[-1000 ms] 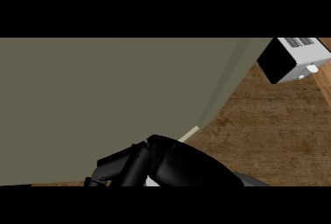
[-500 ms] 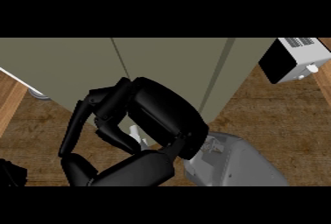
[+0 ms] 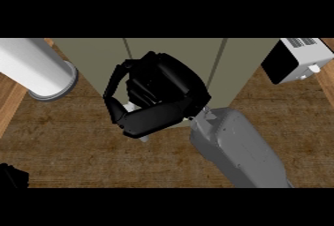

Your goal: Pick up the wine, place it into the cabinet and close the cabinet

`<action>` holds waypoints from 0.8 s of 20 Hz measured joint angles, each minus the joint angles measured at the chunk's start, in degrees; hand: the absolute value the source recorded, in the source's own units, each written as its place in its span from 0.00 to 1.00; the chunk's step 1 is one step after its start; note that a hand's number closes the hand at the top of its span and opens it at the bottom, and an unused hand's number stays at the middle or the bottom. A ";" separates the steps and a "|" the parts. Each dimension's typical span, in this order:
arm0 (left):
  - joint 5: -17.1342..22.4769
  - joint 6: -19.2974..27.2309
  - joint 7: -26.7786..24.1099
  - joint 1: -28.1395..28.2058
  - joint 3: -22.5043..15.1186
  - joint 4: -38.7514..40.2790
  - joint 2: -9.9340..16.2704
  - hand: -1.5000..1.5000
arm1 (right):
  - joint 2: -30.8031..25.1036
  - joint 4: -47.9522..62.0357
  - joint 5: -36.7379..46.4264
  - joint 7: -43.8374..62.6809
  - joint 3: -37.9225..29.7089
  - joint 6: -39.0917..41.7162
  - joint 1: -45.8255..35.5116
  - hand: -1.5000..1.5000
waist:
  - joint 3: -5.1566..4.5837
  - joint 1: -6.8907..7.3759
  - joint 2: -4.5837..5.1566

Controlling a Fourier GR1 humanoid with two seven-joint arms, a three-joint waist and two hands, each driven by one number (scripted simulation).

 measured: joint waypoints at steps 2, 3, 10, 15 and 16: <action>0.17 -0.46 1.01 -0.72 0.76 -0.08 -0.04 1.00 | 0.16 4.23 0.59 -2.05 -1.30 1.23 -1.17 1.00 | 0.00 0.08 0.04; -0.18 -0.72 1.26 -1.27 0.92 0.48 -0.32 1.00 | 0.19 5.50 1.01 -2.34 -2.04 1.76 -1.46 1.00 | 0.00 0.02 0.04; -1.10 -1.58 3.43 -2.28 1.74 0.08 -1.86 1.00 | -0.30 14.28 2.52 -7.11 -6.44 8.86 -4.36 1.00 | -0.15 0.33 -0.83; -1.43 -2.10 3.71 -3.24 2.11 0.92 -2.51 1.00 | 0.07 19.04 2.74 -10.57 -6.97 14.60 -6.26 1.00 | -0.52 1.07 -1.40; -1.44 -2.42 3.50 -3.37 2.22 1.65 -2.66 1.00 | 0.32 19.44 2.84 -10.56 -6.96 14.70 -6.55 1.00 | -0.53 1.03 -1.44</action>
